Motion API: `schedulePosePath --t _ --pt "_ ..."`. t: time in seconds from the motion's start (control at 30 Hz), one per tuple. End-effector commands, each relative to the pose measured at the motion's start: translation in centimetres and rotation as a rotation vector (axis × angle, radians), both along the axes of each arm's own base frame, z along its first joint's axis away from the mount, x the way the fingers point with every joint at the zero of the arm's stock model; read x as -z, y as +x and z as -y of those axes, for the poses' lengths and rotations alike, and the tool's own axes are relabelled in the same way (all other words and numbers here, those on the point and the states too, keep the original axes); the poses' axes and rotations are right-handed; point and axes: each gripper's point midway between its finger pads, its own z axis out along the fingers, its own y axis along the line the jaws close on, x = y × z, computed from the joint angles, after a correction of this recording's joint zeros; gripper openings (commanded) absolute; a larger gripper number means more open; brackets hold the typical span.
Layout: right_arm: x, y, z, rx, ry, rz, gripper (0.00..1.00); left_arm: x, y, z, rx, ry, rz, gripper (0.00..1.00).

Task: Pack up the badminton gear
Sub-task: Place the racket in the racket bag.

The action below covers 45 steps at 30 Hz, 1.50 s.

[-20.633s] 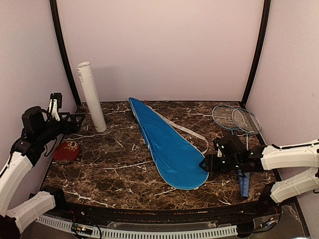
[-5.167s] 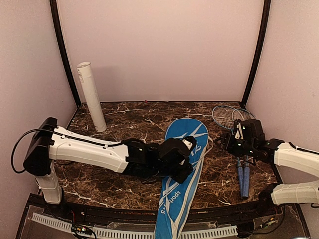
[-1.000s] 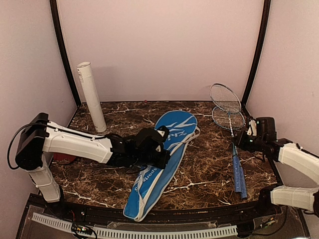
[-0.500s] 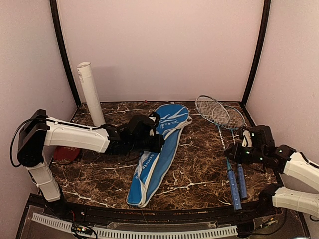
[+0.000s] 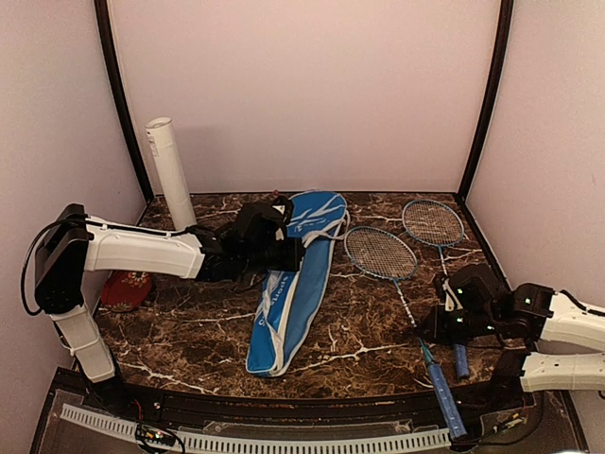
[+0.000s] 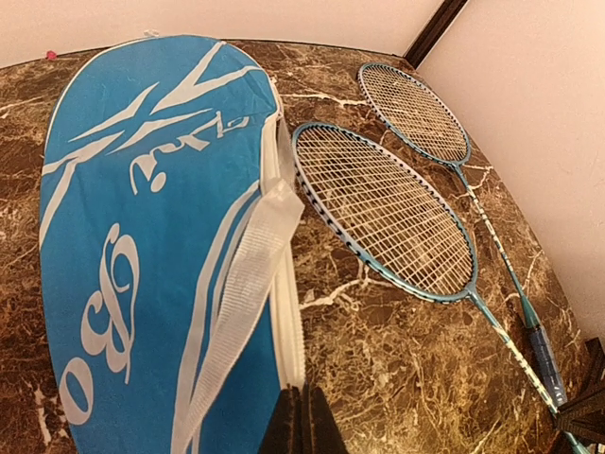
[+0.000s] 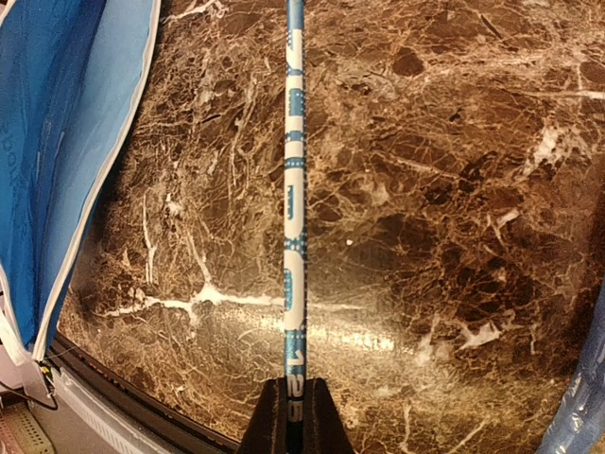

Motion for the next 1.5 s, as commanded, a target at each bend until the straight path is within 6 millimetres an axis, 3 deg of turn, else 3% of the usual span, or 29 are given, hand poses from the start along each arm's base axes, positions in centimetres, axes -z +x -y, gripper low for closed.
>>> schedulePosePath --t 0.0,0.3,0.57,0.77,0.97,1.1,1.3,1.47 --pt "-0.5 -0.9 0.3 0.012 -0.001 -0.015 0.00 -3.5 1.1 0.2 -0.013 -0.059 0.072 0.00" --pt "-2.4 -2.9 -1.9 -0.171 0.052 0.012 0.00 -3.5 1.4 0.2 -0.004 -0.058 0.078 0.00" --pt "-5.7 -3.0 -3.6 -0.264 0.033 0.139 0.00 -3.3 1.3 0.6 0.017 -0.044 0.072 0.00" --pt "-5.5 -3.9 -4.9 -0.340 0.027 0.146 0.00 -3.3 1.2 0.7 0.034 -0.033 0.076 0.00" --pt "-4.8 -4.6 -8.2 -0.457 0.060 0.134 0.00 -3.8 0.3 2.2 0.148 -0.045 0.109 0.00" --pt "-4.7 -3.1 -9.9 -0.442 0.027 0.167 0.00 -3.8 -1.3 3.6 0.264 -0.044 0.138 0.00" --pt "-5.7 -1.1 -13.3 -0.360 0.145 0.208 0.00 -3.4 -5.5 6.4 0.474 -0.012 0.195 0.00" --pt "-5.7 0.7 -14.4 -0.273 0.159 0.245 0.00 -2.8 -8.4 8.0 0.593 -0.053 0.193 0.00"
